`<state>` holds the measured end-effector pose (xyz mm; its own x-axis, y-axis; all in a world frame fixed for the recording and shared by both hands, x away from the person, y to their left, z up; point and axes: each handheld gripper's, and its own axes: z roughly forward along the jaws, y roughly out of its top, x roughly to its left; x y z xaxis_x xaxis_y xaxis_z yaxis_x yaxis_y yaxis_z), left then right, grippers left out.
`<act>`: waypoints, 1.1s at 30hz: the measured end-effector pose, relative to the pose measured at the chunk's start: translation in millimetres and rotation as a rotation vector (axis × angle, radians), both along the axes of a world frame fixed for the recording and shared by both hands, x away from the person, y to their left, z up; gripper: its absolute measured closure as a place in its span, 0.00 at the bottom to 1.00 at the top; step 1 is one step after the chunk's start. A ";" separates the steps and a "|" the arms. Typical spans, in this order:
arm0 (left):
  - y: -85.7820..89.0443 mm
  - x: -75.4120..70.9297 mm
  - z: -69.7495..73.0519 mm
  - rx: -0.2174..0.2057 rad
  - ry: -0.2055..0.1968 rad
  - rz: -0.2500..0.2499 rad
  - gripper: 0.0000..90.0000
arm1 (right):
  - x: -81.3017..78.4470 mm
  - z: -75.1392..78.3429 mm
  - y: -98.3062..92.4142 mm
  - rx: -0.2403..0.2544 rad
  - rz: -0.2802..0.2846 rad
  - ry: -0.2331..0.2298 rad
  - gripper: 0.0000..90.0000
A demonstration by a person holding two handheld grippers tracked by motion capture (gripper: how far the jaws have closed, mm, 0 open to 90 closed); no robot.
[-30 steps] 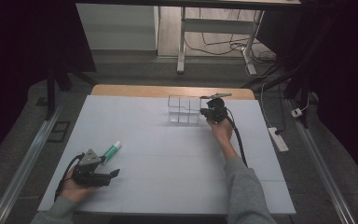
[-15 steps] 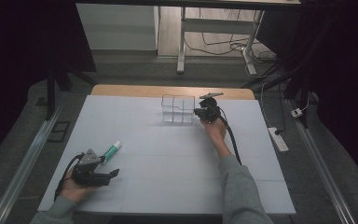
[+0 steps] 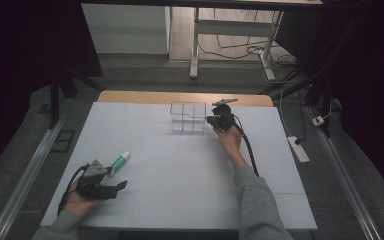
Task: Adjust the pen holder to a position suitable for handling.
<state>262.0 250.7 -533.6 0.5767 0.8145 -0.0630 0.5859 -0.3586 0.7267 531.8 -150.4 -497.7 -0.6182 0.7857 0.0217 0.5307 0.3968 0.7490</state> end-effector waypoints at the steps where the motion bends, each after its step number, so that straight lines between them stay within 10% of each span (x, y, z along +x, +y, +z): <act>1: 0.4 0.2 -0.1 0.000 0.000 0.000 0.23 | -1.8 1.3 -1.6 0.000 -0.001 0.000 0.99; 15: 0.1 2.9 0.0 -0.003 -0.001 0.008 0.23 | -58.3 17.5 -44.9 0.022 0.008 -0.031 0.96; 33: -3.3 11.5 1.4 -0.015 0.000 0.003 0.23 | -154.9 16.1 -98.4 0.069 0.076 -0.061 0.51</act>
<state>273.5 247.4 -532.1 0.5746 0.8149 -0.0752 0.5871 -0.3464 0.7316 376.9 -248.8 -481.5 -0.6778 0.7344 0.0345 0.4536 0.3808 0.8058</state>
